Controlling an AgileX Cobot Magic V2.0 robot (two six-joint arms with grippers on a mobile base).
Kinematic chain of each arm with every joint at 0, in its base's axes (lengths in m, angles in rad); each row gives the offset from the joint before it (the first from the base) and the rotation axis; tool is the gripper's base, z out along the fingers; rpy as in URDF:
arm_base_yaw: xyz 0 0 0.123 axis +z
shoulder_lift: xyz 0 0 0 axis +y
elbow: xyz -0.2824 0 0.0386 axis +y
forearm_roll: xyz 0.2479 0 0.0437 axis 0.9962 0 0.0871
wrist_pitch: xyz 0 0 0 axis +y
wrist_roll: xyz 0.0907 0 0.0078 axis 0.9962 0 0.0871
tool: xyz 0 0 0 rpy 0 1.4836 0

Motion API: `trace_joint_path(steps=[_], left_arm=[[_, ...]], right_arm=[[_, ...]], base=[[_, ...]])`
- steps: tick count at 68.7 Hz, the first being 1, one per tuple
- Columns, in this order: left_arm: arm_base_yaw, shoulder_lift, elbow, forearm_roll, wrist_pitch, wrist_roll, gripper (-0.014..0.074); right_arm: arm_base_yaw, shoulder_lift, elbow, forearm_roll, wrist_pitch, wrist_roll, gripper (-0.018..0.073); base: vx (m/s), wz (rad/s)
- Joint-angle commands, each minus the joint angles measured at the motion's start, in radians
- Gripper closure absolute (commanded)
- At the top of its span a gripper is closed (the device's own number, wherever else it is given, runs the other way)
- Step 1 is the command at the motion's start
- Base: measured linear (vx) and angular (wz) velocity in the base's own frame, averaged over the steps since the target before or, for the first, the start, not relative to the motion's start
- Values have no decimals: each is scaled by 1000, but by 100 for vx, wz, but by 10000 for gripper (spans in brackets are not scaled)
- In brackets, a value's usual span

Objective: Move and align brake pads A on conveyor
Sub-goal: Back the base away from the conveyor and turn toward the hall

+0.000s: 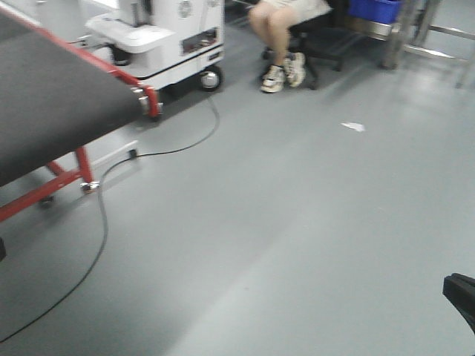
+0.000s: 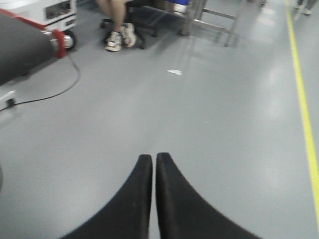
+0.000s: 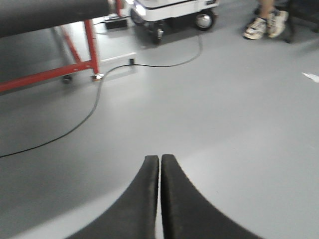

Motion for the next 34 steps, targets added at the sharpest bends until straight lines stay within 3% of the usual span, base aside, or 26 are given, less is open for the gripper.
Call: trace_joint_path(steps=[1, 16, 34], left_arm=[[-4, 5, -29, 1, -71, -8, 603], [-4, 5, -29, 1, -71, -8, 603], [-4, 5, -29, 1, -71, -8, 603]], right_arm=[[-4, 9, -27, -10, -66, -7, 569], [-4, 9, -27, -10, -66, -7, 569], [-4, 9, -27, -10, -66, -7, 569]], base=[[-8, -68], [-3, -51], [4, -23]])
